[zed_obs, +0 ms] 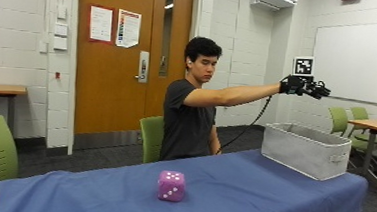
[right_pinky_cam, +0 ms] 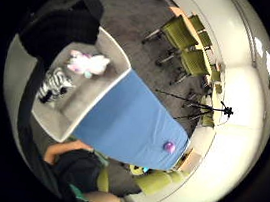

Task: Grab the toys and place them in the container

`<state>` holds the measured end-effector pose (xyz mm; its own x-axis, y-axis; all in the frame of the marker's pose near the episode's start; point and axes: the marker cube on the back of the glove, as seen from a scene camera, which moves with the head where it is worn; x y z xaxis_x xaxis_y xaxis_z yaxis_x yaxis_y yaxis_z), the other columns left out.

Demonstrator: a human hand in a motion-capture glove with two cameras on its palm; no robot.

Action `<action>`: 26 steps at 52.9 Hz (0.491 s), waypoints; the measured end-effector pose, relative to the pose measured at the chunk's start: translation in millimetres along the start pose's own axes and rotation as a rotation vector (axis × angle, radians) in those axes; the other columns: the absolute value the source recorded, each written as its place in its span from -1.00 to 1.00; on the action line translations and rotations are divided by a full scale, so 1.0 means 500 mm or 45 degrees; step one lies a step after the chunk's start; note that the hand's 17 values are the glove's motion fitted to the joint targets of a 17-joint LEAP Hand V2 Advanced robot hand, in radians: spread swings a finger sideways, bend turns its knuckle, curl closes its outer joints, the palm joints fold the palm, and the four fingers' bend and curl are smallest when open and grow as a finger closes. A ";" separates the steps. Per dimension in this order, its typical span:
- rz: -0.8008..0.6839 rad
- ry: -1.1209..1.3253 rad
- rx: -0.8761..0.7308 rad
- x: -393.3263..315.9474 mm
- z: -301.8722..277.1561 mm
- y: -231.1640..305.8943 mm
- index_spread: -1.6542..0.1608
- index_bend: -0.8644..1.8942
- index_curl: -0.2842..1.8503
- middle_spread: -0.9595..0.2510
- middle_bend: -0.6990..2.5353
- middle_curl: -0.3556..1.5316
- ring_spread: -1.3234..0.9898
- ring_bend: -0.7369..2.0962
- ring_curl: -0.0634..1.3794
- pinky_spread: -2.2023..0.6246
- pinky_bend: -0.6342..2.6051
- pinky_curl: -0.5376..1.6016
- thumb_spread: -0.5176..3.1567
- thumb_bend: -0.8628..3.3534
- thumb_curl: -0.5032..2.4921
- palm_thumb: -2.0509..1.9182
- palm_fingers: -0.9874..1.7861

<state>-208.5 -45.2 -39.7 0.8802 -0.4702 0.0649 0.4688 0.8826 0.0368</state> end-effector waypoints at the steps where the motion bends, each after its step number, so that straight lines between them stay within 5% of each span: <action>1: 0.004 -0.011 0.001 0.009 -0.002 0.007 0.41 -0.33 -0.23 0.35 -0.45 -0.02 0.02 -0.11 -0.37 0.51 0.20 -0.09 -0.14 -0.64 -0.28 -0.03 -0.43; 13: -0.035 0.113 0.054 0.177 -0.028 0.125 0.44 -0.31 -0.35 0.38 -0.44 -0.06 -0.01 -0.15 -0.40 0.51 0.08 -0.16 -0.13 -0.63 -0.39 -0.02 -0.38; 22: 0.251 0.218 0.069 0.354 -0.059 0.250 0.44 -0.28 -0.40 0.37 -0.44 -0.08 -0.03 -0.17 -0.42 0.51 0.03 -0.19 -0.14 -0.63 -0.44 -0.02 -0.35; 26: 0.109 0.123 0.076 0.423 -0.080 0.329 0.45 -0.28 -0.41 0.37 -0.44 -0.08 -0.04 -0.18 -0.42 0.51 0.00 -0.20 -0.14 -0.63 -0.46 -0.02 -0.34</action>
<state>58.0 0.6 -59.9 0.9212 -0.3882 -0.0262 0.3889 0.9164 0.0946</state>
